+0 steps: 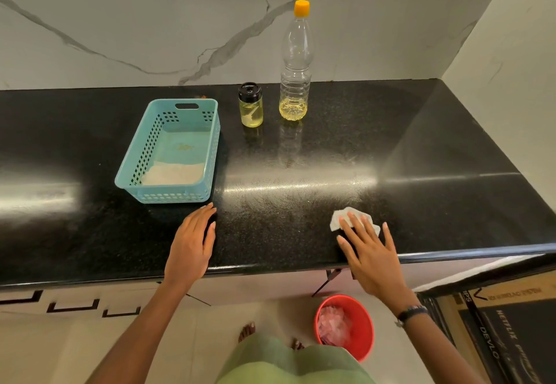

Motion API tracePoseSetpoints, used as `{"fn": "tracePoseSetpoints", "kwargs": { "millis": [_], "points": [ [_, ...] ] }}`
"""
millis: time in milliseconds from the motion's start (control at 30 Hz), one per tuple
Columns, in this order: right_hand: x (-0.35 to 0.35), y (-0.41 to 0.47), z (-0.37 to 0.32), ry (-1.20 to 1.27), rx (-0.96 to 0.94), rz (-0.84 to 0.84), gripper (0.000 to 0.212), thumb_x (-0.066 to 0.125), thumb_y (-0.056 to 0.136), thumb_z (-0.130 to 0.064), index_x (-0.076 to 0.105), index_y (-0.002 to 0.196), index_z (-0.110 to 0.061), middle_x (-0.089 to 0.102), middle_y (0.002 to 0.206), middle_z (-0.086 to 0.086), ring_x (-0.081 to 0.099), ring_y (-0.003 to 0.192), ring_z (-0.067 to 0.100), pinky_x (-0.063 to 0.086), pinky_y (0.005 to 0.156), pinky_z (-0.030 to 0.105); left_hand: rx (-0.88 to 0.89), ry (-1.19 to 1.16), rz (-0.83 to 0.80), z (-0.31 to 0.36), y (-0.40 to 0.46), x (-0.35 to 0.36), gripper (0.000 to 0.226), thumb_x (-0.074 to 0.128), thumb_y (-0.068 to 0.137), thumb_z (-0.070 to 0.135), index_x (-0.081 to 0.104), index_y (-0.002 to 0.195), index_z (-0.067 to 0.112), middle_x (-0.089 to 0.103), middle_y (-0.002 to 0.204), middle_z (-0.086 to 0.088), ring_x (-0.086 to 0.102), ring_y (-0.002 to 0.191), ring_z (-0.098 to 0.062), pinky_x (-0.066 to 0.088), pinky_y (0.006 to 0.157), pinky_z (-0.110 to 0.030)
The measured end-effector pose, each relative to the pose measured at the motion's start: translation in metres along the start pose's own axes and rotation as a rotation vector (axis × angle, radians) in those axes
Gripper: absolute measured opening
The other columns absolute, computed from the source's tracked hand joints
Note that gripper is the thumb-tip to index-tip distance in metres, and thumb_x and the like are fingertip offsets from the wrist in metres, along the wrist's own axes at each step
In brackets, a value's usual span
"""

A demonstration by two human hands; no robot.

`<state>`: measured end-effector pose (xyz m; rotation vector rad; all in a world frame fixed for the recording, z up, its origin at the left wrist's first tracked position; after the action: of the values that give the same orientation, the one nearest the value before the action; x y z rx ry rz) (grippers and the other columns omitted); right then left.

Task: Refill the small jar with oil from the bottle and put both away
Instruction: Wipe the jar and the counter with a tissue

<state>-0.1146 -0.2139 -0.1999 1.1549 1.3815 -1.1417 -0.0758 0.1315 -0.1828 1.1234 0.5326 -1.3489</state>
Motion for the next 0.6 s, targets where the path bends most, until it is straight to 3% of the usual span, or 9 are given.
{"fn": "tracePoseSetpoints", "kwargs": {
  "millis": [67, 167, 267, 400, 600],
  "points": [
    [0.001, 0.016, -0.014, 0.028, 0.017, -0.002, 0.091, -0.030, 0.083, -0.057, 0.026, 0.149, -0.029, 0.016, 0.158, -0.003, 0.005, 0.147, 0.022, -0.006, 0.116, 0.049, 0.004, -0.001, -0.001, 0.000, 0.000, 0.001, 0.040, 0.038, 0.099, 0.026, 0.054, 0.130, 0.006, 0.055, 0.135, -0.008, 0.049, 0.127, -0.019, 0.038, 0.110, -0.035],
    [-0.002, 0.018, -0.046, 0.120, 0.022, 0.027, 0.068, -0.001, 0.096, -0.057, 0.035, 0.146, -0.027, 0.031, 0.153, -0.001, 0.021, 0.144, 0.023, 0.000, 0.115, 0.046, 0.006, 0.001, -0.001, 0.001, 0.000, 0.000, 0.040, 0.038, 0.099, 0.025, 0.054, 0.130, 0.006, 0.055, 0.135, -0.008, 0.049, 0.127, -0.019, 0.037, 0.110, -0.034],
    [0.006, -0.018, -0.057, 0.119, -0.068, 0.046, 0.055, 0.014, 0.100, -0.053, 0.029, 0.147, -0.030, 0.026, 0.155, -0.005, 0.016, 0.146, 0.018, 0.005, 0.116, 0.046, 0.006, 0.006, -0.001, 0.002, -0.001, 0.000, 0.041, 0.038, 0.098, 0.026, 0.054, 0.130, 0.006, 0.055, 0.135, -0.008, 0.049, 0.127, -0.020, 0.037, 0.110, -0.034],
    [0.002, -0.054, -0.030, 0.036, -0.095, 0.104, 0.053, 0.011, 0.102, -0.048, 0.029, 0.148, -0.028, 0.027, 0.155, -0.005, 0.015, 0.145, 0.013, 0.011, 0.115, 0.049, 0.004, 0.006, 0.003, 0.002, 0.000, 0.000, 0.040, 0.039, 0.098, 0.025, 0.054, 0.129, 0.005, 0.056, 0.134, -0.009, 0.051, 0.126, -0.021, 0.040, 0.108, -0.037],
    [0.005, -0.017, -0.028, 0.094, 0.065, 0.039, 0.063, 0.003, 0.098, -0.056, 0.032, 0.146, -0.028, 0.033, 0.152, -0.002, 0.022, 0.144, 0.022, 0.008, 0.115, 0.048, 0.004, 0.004, 0.010, 0.003, -0.001, -0.002, 0.040, 0.039, 0.098, 0.025, 0.054, 0.130, 0.005, 0.056, 0.135, -0.009, 0.050, 0.126, -0.020, 0.039, 0.109, -0.037]
  ]
}}
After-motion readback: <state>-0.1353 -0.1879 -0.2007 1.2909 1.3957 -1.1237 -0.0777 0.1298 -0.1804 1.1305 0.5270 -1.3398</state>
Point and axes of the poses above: each hand's wrist, its own y-axis towards the middle knuckle, its own x-axis out of the palm, z = x × y, the point moved 8 cm from there along y, towards the middle knuckle
